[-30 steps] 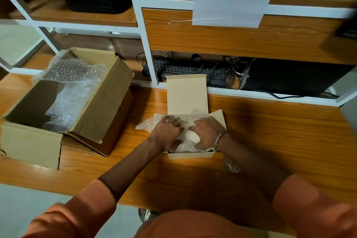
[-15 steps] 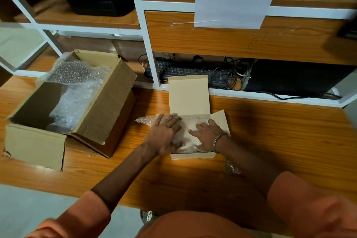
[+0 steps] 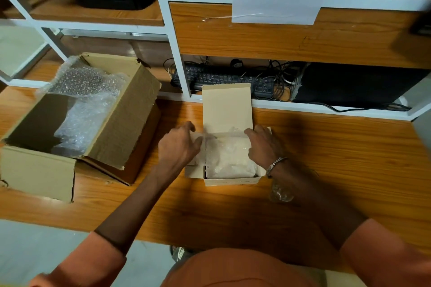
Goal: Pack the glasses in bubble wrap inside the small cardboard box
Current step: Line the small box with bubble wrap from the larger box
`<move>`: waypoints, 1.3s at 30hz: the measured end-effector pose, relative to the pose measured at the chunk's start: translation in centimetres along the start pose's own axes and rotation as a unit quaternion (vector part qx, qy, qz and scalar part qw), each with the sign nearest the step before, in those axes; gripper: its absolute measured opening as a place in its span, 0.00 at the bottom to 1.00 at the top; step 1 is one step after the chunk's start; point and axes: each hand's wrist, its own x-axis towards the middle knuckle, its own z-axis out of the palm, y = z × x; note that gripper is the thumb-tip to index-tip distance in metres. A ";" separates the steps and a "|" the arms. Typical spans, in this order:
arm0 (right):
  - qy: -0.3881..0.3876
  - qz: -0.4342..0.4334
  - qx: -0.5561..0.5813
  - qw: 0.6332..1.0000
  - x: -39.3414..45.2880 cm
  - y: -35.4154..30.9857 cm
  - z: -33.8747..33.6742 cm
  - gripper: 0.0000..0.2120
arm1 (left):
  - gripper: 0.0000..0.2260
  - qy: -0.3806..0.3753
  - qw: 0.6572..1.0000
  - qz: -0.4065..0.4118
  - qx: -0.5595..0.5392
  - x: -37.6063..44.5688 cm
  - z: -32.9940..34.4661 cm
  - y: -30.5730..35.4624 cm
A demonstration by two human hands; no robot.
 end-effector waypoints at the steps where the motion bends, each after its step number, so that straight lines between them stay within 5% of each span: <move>1: -0.005 -0.002 0.036 0.999 0.2 0.0 0.0 0.27 | 0.20 -0.021 0.999 0.018 -0.032 0.2 0.1 1.0; 5: -0.039 -0.005 0.201 0.979 1.1 0.7 -0.7 0.30 | 0.32 -0.264 0.932 0.035 -0.244 0.3 1.3 4.2; 8: -0.046 -0.005 0.197 0.979 1.1 1.2 -1.3 0.31 | 0.37 -0.351 0.914 0.022 -0.202 -0.3 3.0 4.8; 12: 0.007 -0.006 0.140 0.990 0.4 1.1 -1.1 0.21 | 0.15 -0.322 0.940 0.095 -0.064 0.3 4.9 3.7; 14: 0.021 -0.044 0.104 0.993 0.0 1.0 -1.0 0.15 | 0.21 -0.317 0.936 0.148 0.026 1.0 5.3 3.6; 20: -0.125 -0.171 -0.153 0.965 -0.9 0.6 1.2 0.27 | 0.26 -0.253 0.893 0.305 0.212 1.6 5.9 3.6; 26: -0.217 -0.187 -0.296 0.911 -0.5 0.4 3.1 0.27 | 0.32 -0.273 0.834 0.343 0.336 1.7 7.5 2.1; 30: -0.232 -0.215 -0.301 0.900 -0.2 0.1 3.3 0.26 | 0.52 -0.275 0.824 0.390 0.305 1.0 6.4 2.5; 36: -0.272 -0.213 -0.183 0.920 0.8 0.5 2.5 0.22 | 0.35 -0.315 0.818 0.342 0.339 1.3 8.2 2.1; 39: -0.190 -0.201 -0.098 0.956 0.8 0.2 1.6 0.14 | 0.27 -0.293 0.836 0.342 0.314 1.2 8.2 2.2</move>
